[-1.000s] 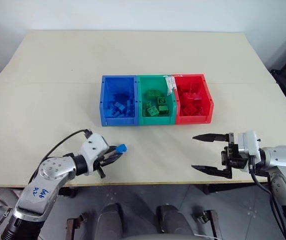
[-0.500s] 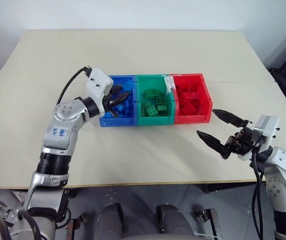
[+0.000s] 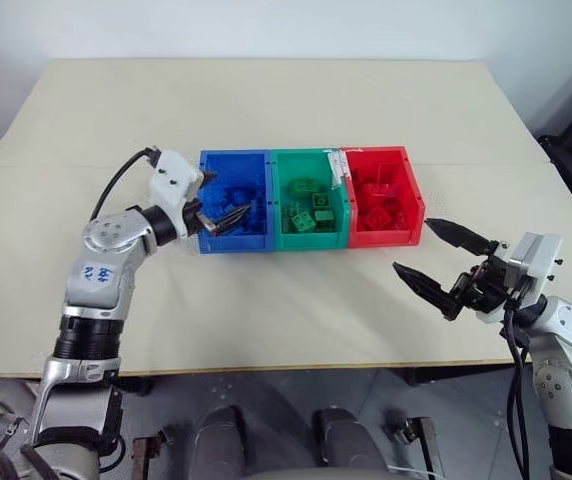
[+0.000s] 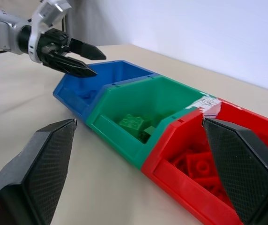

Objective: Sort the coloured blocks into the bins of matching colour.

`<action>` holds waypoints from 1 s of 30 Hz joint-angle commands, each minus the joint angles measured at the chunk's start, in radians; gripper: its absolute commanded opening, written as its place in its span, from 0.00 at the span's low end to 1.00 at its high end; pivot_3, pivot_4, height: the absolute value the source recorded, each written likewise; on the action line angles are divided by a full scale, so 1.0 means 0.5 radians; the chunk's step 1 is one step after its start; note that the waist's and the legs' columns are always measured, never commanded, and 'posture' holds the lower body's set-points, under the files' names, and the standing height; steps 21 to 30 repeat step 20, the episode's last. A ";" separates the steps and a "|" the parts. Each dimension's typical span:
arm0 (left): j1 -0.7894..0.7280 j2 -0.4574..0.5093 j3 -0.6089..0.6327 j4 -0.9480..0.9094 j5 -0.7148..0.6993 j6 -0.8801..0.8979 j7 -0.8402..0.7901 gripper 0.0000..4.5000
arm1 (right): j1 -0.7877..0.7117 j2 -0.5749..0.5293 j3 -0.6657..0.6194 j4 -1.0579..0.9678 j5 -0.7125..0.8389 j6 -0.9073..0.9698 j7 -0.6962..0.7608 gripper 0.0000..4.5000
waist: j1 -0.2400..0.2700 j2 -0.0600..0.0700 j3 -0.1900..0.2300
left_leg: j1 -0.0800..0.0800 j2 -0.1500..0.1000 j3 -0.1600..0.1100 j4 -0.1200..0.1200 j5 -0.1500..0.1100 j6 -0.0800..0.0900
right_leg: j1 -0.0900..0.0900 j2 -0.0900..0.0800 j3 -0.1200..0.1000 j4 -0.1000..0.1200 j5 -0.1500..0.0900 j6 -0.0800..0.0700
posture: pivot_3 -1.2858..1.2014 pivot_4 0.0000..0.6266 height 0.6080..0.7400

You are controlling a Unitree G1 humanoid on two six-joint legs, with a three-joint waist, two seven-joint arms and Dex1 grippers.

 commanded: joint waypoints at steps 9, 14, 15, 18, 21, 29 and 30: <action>0.740 0.546 0.369 -0.020 -0.187 -0.485 -0.761 1.00 | -0.041 -0.390 0.008 0.440 -0.081 -0.161 0.671 1.00 | 0.001 0.000 0.000 | 0.002 -0.003 0.002 -0.001 -0.005 0.008 | 0.005 -0.006 -0.001 -0.008 -0.001 -0.003 | 0.52 0.24 1.00; 0.985 0.504 0.395 -0.072 -0.157 -0.535 -0.707 1.00 | -0.043 -0.441 -0.053 0.622 -0.087 -0.216 0.754 1.00 | 0.000 0.000 0.000 | 0.001 -0.002 0.002 -0.001 -0.007 0.008 | 0.005 -0.006 -0.001 -0.009 -0.001 -0.003 | 0.52 0.24 1.00; 0.999 0.481 0.369 -0.120 -0.152 -0.527 -0.681 1.00 | -0.059 -0.451 -0.054 0.668 -0.097 -0.233 0.771 1.00 | 0.000 0.000 0.000 | 0.002 -0.001 0.001 -0.001 -0.007 0.008 | 0.005 -0.006 -0.001 -0.009 -0.001 -0.003 | 0.52 0.24 1.00; 1.002 0.379 0.337 -0.244 -0.164 -0.456 -0.537 1.00 | -0.145 -0.445 -0.036 0.758 -0.135 -0.269 0.767 1.00 | -0.001 0.000 0.000 | 0.002 -0.002 0.001 0.000 -0.007 0.008 | 0.006 -0.007 -0.001 -0.009 -0.002 -0.003 | 0.52 0.24 1.00; 1.031 0.374 0.314 -0.298 -0.101 -0.451 -0.480 1.00 | -0.192 -0.433 -0.044 0.774 -0.139 -0.261 0.729 1.00 | -0.003 0.000 0.000 | 0.002 -0.002 0.002 0.001 -0.007 0.008 | 0.007 -0.007 0.000 -0.009 -0.001 -0.004 | 0.52 0.24 1.00; 1.031 0.374 0.314 -0.298 -0.101 -0.451 -0.480 1.00 | -0.192 -0.433 -0.044 0.774 -0.139 -0.261 0.729 1.00 | -0.003 0.000 0.000 | 0.002 -0.002 0.002 0.001 -0.007 0.008 | 0.007 -0.007 0.000 -0.009 -0.001 -0.004 | 0.52 0.24 1.00; 1.031 0.374 0.314 -0.298 -0.101 -0.451 -0.480 1.00 | -0.192 -0.433 -0.044 0.774 -0.139 -0.261 0.729 1.00 | -0.003 0.000 0.000 | 0.002 -0.002 0.002 0.001 -0.007 0.008 | 0.007 -0.007 0.000 -0.009 -0.001 -0.004 | 0.52 0.24 1.00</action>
